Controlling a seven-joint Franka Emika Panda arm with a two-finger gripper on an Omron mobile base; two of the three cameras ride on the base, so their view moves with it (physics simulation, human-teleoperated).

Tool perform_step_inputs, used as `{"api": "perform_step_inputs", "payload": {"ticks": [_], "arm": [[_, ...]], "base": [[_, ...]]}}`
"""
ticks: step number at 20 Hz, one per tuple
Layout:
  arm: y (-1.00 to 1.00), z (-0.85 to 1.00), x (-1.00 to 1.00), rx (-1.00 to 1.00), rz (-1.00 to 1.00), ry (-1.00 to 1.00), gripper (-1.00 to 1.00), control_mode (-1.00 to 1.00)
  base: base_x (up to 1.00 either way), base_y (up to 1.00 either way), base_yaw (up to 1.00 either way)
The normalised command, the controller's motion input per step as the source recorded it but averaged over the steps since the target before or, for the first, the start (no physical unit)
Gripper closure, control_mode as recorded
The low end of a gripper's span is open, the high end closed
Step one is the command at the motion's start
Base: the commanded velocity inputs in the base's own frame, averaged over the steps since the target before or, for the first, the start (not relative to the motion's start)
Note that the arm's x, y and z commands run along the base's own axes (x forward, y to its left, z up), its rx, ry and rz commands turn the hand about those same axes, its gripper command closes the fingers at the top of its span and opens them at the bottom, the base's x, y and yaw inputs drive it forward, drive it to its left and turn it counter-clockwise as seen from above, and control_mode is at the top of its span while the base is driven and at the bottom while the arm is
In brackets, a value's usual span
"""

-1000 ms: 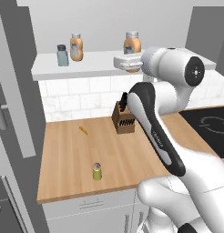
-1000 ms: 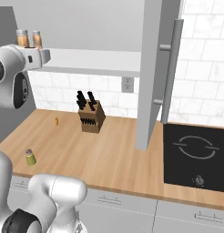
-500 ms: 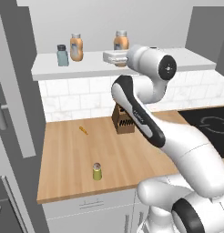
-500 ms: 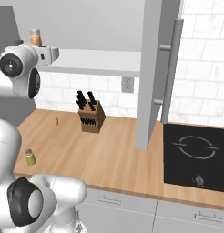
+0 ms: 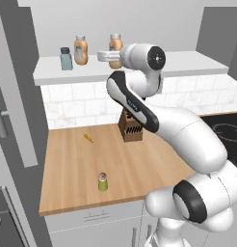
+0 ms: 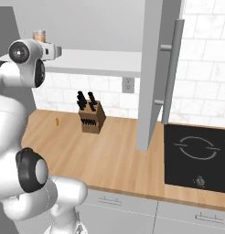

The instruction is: Put the shaker and condiment bottle from the counter next to their counterparts in the cabinet.

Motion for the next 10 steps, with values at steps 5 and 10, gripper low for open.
{"api": "perform_step_inputs", "payload": {"ticks": [5,10], "arm": [[0.19,-0.33,0.0,0.0,0.0,-0.15,1.0,-1.0],[0.14,-0.38,0.11,0.0,0.0,-0.21,1.0,-1.0]], "base": [[0.0,0.0,0.0],[0.0,0.0,0.0]]}}
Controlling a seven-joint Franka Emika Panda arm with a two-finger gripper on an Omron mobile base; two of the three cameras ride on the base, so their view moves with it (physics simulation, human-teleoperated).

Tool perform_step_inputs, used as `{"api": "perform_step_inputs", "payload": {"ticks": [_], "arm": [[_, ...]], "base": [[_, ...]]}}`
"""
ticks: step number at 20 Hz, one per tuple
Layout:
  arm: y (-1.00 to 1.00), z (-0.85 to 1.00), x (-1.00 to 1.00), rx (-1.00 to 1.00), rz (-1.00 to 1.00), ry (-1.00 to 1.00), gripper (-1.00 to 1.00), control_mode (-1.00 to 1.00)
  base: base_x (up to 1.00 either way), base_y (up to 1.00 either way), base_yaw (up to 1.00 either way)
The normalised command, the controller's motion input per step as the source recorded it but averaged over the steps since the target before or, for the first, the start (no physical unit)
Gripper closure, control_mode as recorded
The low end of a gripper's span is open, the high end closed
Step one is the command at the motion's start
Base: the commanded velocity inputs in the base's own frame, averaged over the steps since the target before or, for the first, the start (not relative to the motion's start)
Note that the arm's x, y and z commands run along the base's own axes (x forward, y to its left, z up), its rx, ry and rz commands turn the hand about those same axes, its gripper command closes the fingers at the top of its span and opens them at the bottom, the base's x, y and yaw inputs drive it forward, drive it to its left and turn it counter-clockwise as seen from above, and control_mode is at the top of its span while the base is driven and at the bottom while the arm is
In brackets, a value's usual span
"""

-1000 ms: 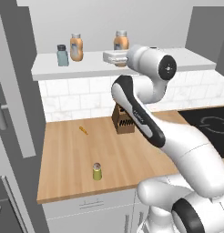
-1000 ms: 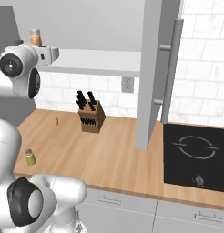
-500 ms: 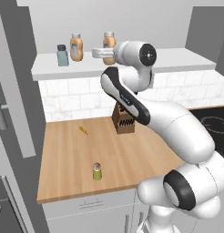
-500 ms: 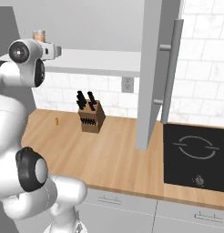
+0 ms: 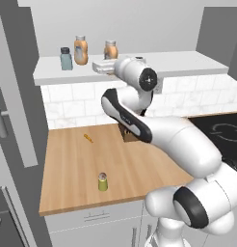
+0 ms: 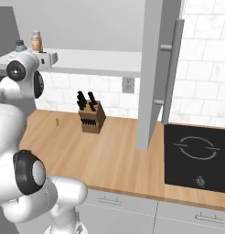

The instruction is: Put the shaker and condiment bottle from the counter next to their counterparts in the cabinet.

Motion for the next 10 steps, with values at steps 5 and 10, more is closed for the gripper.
{"api": "perform_step_inputs", "payload": {"ticks": [5,10], "arm": [[0.02,-0.05,0.75,0.03,-0.01,0.03,1.0,-1.0],[0.07,0.0,0.48,0.0,0.0,0.01,1.0,-1.0]], "base": [[0.0,0.0,0.0],[0.0,0.0,0.0]]}}
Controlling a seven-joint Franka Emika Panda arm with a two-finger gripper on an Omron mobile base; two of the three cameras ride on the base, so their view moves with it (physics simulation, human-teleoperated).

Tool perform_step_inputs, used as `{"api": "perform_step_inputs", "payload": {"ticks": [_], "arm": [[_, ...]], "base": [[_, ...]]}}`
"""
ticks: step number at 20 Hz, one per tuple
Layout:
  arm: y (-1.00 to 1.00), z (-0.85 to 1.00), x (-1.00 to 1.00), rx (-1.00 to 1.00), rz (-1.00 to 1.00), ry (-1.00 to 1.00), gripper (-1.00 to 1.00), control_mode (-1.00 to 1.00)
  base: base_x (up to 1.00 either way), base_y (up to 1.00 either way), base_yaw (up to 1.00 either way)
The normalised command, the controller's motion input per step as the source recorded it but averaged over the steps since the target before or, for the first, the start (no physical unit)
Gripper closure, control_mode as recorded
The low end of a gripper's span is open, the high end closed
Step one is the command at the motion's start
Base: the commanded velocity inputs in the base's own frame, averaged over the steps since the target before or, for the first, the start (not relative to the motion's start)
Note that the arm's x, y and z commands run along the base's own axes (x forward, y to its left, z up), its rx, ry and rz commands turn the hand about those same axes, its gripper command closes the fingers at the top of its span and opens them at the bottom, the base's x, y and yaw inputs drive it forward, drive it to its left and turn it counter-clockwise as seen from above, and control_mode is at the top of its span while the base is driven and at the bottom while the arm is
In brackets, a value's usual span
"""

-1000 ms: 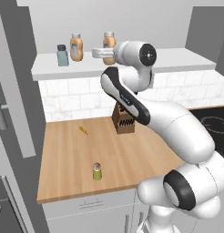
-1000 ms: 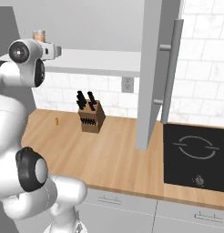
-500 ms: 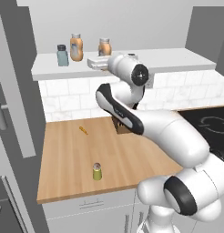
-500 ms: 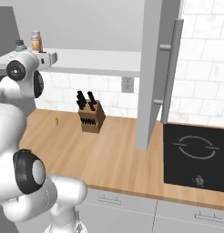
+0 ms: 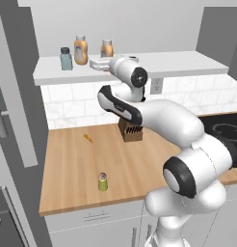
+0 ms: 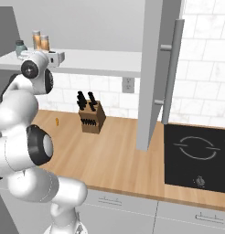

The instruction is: Put the shaker and condiment bottle from the counter next to their counterparts in the cabinet.

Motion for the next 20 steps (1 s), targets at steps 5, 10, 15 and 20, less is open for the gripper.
{"api": "perform_step_inputs", "payload": {"ticks": [5,10,15,20], "arm": [[0.21,-0.26,0.36,-0.04,0.01,0.0,1.0,-1.0],[0.15,-0.31,0.41,-0.02,0.0,0.0,1.0,-1.0],[0.03,-0.33,0.37,0.0,0.0,0.0,1.0,-1.0],[0.0,-0.29,0.29,0.0,0.0,0.02,1.0,-1.0]], "base": [[0.0,0.0,0.0],[0.0,0.0,0.0],[0.0,0.0,0.0],[0.0,0.0,0.0]]}}
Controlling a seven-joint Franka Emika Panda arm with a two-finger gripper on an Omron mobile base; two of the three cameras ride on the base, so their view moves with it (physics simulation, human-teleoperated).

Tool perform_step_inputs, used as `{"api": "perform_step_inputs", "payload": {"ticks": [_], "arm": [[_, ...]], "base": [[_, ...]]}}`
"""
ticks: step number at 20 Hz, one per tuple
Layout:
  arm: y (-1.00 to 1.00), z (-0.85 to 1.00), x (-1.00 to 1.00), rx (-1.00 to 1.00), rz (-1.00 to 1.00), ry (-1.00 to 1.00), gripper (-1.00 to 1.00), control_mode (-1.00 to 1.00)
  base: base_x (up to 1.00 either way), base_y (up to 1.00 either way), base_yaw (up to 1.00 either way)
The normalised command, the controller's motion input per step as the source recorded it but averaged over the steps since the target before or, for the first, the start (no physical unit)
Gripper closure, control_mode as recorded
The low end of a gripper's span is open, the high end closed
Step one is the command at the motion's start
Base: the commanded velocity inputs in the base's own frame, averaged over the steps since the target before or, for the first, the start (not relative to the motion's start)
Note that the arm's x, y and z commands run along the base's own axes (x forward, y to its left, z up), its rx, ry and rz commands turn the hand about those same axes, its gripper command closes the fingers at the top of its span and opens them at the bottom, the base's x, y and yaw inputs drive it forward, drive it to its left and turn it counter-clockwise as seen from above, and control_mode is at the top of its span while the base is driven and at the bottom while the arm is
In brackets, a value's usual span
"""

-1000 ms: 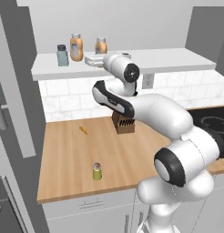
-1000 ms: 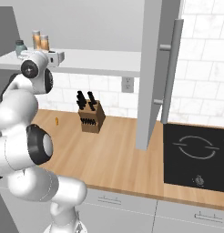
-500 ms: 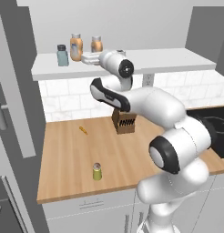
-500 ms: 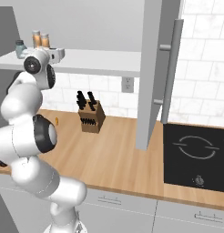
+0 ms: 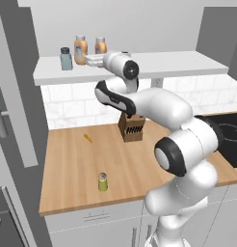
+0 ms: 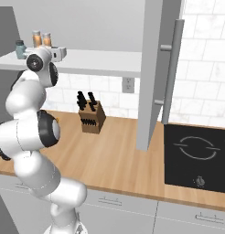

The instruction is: Put the shaker and condiment bottle from the counter next to their counterparts in the cabinet.

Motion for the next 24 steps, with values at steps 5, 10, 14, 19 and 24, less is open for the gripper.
{"api": "perform_step_inputs", "payload": {"ticks": [5,10,14,19,24], "arm": [[0.02,-0.24,0.29,0.07,0.06,0.08,1.0,-1.0],[0.01,-0.21,0.38,0.08,0.09,0.06,1.0,-1.0],[0.0,-0.38,0.39,0.03,0.09,0.01,1.0,-1.0],[0.01,-0.53,0.22,0.0,0.06,-0.01,-1.0,-1.0],[0.0,-0.43,0.0,0.0,0.01,-0.1,-1.0,-1.0]], "base": [[0.0,0.0,0.0],[0.0,0.0,0.0],[0.0,0.0,0.0],[0.0,0.0,0.0],[0.0,0.0,0.0]]}}
